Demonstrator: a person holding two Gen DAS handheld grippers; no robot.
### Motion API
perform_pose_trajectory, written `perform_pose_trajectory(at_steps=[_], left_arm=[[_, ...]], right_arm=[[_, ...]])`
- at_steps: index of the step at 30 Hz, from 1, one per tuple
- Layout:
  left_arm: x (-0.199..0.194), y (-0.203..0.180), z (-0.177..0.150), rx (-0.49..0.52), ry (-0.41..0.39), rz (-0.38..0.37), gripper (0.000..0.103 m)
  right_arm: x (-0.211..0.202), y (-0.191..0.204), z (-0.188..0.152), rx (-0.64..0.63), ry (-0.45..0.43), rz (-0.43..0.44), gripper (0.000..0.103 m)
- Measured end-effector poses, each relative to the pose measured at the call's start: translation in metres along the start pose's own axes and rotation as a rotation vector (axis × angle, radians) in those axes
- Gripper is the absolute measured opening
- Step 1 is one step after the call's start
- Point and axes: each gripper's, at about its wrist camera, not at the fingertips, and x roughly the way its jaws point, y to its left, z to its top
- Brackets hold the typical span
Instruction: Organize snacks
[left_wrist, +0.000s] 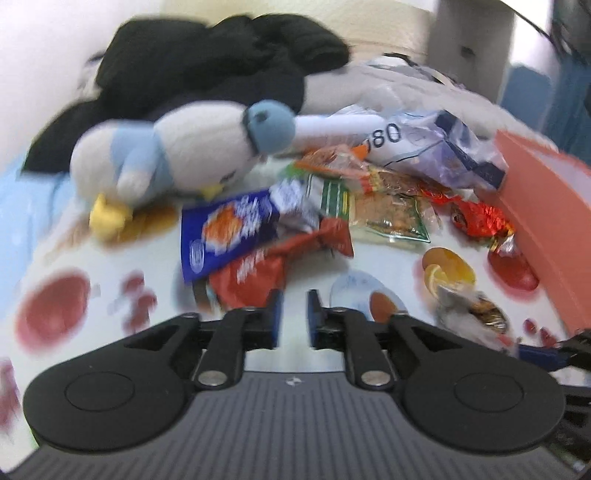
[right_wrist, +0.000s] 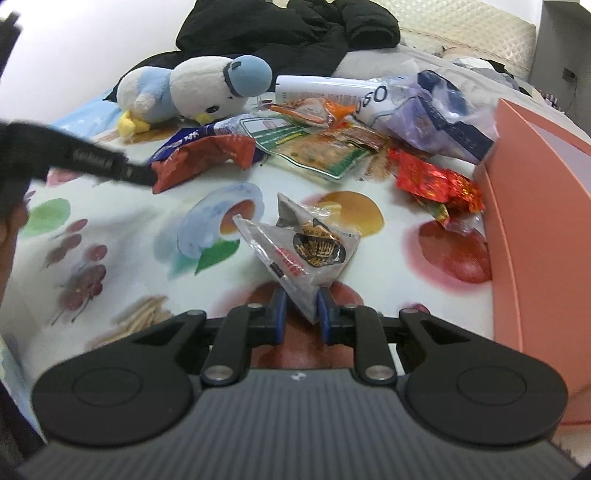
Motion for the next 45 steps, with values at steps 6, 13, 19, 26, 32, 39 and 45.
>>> perform_pose_trajectory(at_steps=[6,13,19,26,32,39,45], left_arm=[[0.021,-0.017,0.013,0.223,-0.071,0.051,0.031],[0.054,-0.041,0.016,0.418,-0.067,0.059,0.038],[0.074,-0.054,0.011,0.555,-0.025,0.09,0.039],[0.071,-0.048,0.017,0.506,0.017,0.083,0.02],[0.054,-0.044,0.019,0.395,0.05,0.042,0.015],[0.021,-0.055,0.005,0.264,0.093,0.02,0.014],[-0.014,-0.069,-0.007,0.174,0.118,0.008,0.014]], right_arm=[[-0.008,-0.006,-0.008,0.012,0.002,-0.009,0.021],[-0.01,-0.01,-0.014,0.013,0.002,0.0,0.021],[-0.009,-0.012,-0.015,-0.01,0.001,0.013,0.021],[-0.013,-0.015,-0.017,-0.001,0.001,0.013,0.021],[-0.02,-0.018,-0.023,0.009,0.001,0.01,0.021],[-0.034,-0.022,-0.035,0.011,0.005,0.005,0.021],[-0.049,-0.023,-0.044,0.012,0.014,0.009,0.021]])
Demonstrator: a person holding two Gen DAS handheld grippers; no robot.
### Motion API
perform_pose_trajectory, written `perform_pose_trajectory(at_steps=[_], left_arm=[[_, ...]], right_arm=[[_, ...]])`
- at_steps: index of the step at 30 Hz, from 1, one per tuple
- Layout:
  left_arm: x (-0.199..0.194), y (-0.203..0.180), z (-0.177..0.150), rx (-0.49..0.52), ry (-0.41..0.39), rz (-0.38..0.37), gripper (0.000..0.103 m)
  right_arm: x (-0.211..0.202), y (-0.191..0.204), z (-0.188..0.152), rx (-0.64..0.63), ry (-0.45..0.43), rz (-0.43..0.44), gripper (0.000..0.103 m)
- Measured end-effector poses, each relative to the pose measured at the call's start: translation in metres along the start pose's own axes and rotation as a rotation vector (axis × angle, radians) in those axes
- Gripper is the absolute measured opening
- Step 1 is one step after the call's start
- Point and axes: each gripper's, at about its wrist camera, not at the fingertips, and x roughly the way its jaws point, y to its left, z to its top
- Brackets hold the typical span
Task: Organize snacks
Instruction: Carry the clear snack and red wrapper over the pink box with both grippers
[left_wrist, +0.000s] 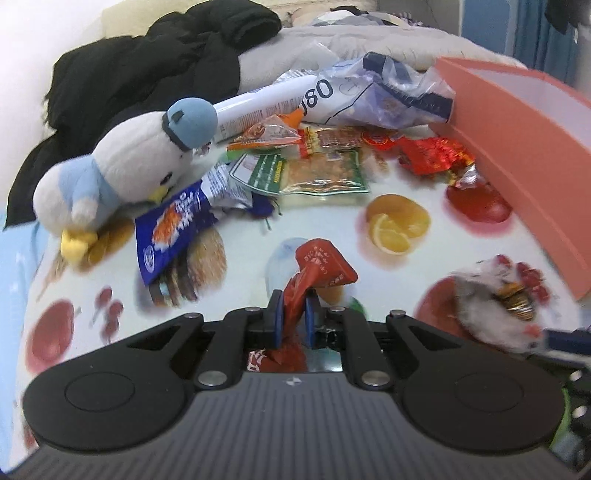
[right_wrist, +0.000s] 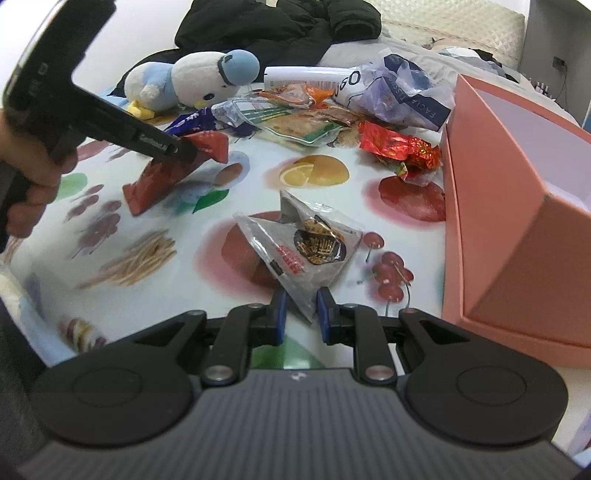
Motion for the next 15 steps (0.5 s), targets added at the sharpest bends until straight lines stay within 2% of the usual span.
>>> perform_pose_trajectory(at_steps=[5,8,12,15], left_arm=[[-0.028,-0.014,-0.01,-0.106,0.016,-0.037,0.014],[-0.042,-0.018,-0.019,-0.206,0.037,-0.064,0.014],[-0.047,-0.01,-0.034,-0.386,0.083,-0.12,0.014],[-0.043,-0.002,-0.041,-0.445,0.103,-0.146,0.014]], right_arm=[[-0.016,0.0,-0.008,-0.015,-0.003,0.006,0.02],[-0.026,-0.001,-0.014,-0.011,-0.007,0.008,0.02],[-0.038,-0.006,-0.02,0.039,-0.004,0.012,0.022],[-0.045,-0.009,-0.018,0.09,-0.027,0.044,0.022]])
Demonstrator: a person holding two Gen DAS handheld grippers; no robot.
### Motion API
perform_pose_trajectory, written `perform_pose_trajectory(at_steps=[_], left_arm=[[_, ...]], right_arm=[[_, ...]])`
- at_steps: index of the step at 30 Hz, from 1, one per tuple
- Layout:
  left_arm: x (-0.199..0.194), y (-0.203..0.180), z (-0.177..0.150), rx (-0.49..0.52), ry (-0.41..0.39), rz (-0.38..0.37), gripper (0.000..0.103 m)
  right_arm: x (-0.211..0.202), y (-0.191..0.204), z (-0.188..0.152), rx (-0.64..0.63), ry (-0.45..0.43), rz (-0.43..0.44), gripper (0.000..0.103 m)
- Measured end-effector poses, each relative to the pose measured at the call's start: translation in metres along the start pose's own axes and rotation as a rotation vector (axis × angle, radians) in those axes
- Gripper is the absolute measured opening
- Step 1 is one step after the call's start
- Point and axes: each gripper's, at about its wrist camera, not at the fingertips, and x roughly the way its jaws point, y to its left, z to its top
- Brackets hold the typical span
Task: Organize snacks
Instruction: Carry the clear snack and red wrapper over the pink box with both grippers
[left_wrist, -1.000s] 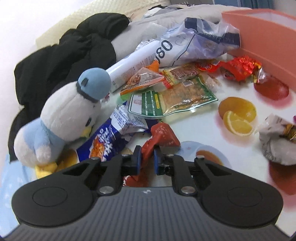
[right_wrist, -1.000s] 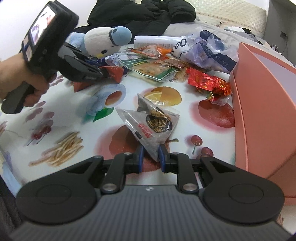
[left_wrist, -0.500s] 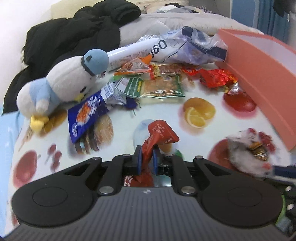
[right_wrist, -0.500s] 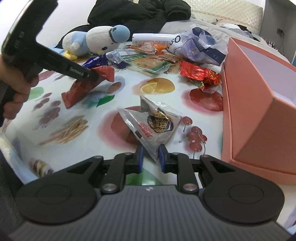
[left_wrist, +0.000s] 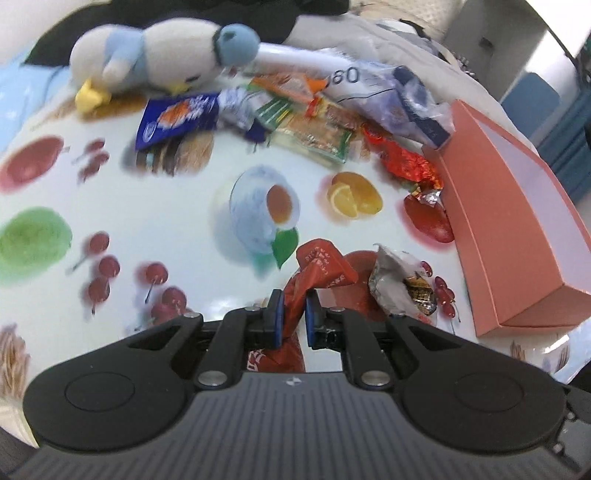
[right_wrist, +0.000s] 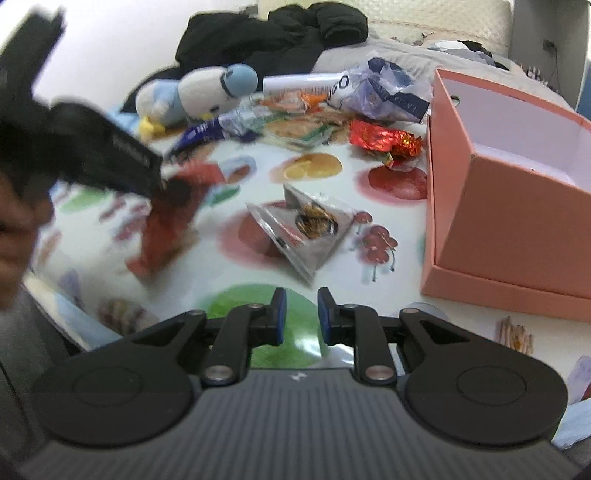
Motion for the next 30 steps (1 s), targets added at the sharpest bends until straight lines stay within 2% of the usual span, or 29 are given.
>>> perform_pose_trajectory(at_steps=[2,4,6,7,10,11,12,14,16,21,28,30], left_arm=[[0.003,0.003,0.001,0.006,0.007,-0.004,0.014],[0.005,0.005,0.003,0.011,0.014,0.001,0.014],[0.006,0.007,0.003,0.016,0.014,0.004,0.016],[0.006,0.007,0.003,0.019,0.016,0.002,0.016],[0.003,0.01,0.001,0.014,0.017,-0.008,0.027],[0.002,0.012,0.0,0.007,0.017,-0.009,0.032],[0.002,0.013,-0.002,0.004,0.015,-0.011,0.032],[-0.001,0.018,-0.005,-0.009,0.009,-0.023,0.032],[-0.003,0.022,-0.009,-0.019,0.001,-0.037,0.032],[-0.005,0.027,-0.014,-0.019,-0.004,-0.044,0.032],[-0.001,0.022,-0.009,0.028,0.011,-0.038,0.032],[0.002,0.021,-0.009,0.032,0.02,-0.044,0.032]], right_arm=[[-0.001,-0.001,0.006,0.035,-0.02,-0.002,0.023],[0.001,-0.001,0.015,0.063,-0.038,-0.008,0.031],[0.005,-0.004,0.024,0.109,-0.062,-0.031,0.046],[0.009,-0.005,0.03,0.145,-0.066,-0.047,0.047],[0.025,-0.011,0.041,0.247,-0.053,-0.048,0.047],[0.032,-0.012,0.044,0.282,-0.04,-0.054,0.052],[0.038,-0.013,0.046,0.302,-0.03,-0.066,0.061],[0.05,-0.012,0.05,0.326,-0.026,-0.106,0.069],[0.06,-0.011,0.052,0.336,-0.029,-0.116,0.068],[0.081,-0.008,0.053,0.336,0.027,-0.137,0.068],[0.093,-0.001,0.052,0.262,0.061,-0.137,0.067],[0.092,0.001,0.05,0.234,0.062,-0.131,0.064]])
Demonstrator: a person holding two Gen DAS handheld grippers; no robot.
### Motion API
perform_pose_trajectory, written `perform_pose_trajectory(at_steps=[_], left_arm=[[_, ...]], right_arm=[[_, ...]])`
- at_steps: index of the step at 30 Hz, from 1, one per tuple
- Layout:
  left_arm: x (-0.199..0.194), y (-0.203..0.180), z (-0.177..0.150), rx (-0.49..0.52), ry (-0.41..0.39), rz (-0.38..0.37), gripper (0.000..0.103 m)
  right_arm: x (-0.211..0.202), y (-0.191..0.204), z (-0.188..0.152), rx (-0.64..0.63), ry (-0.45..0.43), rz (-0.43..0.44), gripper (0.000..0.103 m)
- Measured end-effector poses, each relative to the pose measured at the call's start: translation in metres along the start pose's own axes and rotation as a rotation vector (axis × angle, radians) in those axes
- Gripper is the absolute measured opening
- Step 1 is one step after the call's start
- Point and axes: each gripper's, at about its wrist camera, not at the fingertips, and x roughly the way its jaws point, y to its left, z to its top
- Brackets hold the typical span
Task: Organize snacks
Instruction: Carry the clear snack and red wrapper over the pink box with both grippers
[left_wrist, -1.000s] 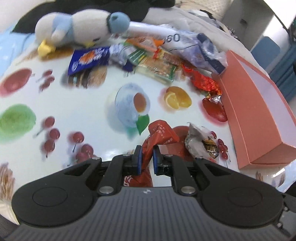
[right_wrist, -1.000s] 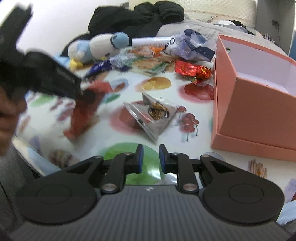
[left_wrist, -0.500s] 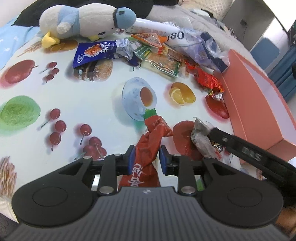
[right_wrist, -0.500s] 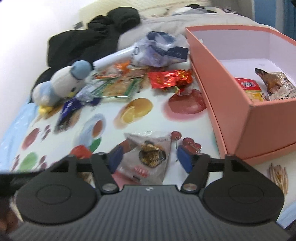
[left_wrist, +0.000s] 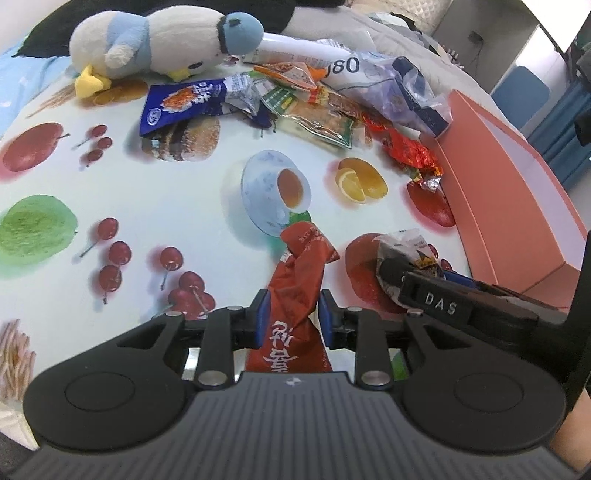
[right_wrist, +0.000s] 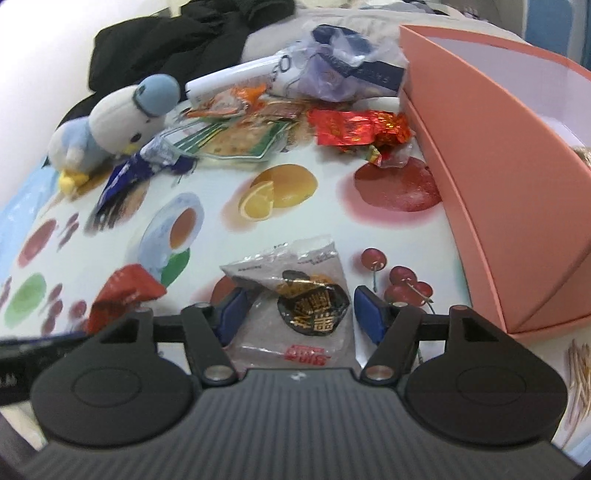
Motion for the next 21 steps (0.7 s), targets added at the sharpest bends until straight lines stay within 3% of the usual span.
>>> perform_pose_trajectory(at_steps=[6,15,19,21], left_arm=[[0.006,-0.01,-0.002,0.029,0.004,0.02,0.037],[0.016,-0.022,0.003,0.098,0.002,0.07,0.037],[0.031,-0.021,0.002,0.076,0.024,0.072,0.037],[0.033,-0.021,0.003,0.074,0.009,0.082,0.031]], right_arm=[[-0.005,0.001,-0.002,-0.058,0.002,0.017,0.05],[-0.021,-0.017,-0.01,-0.07,-0.001,0.012,0.048],[-0.028,-0.026,-0.015,-0.069,-0.002,0.005,0.048],[-0.032,-0.03,-0.018,-0.066,-0.003,0.009,0.048]])
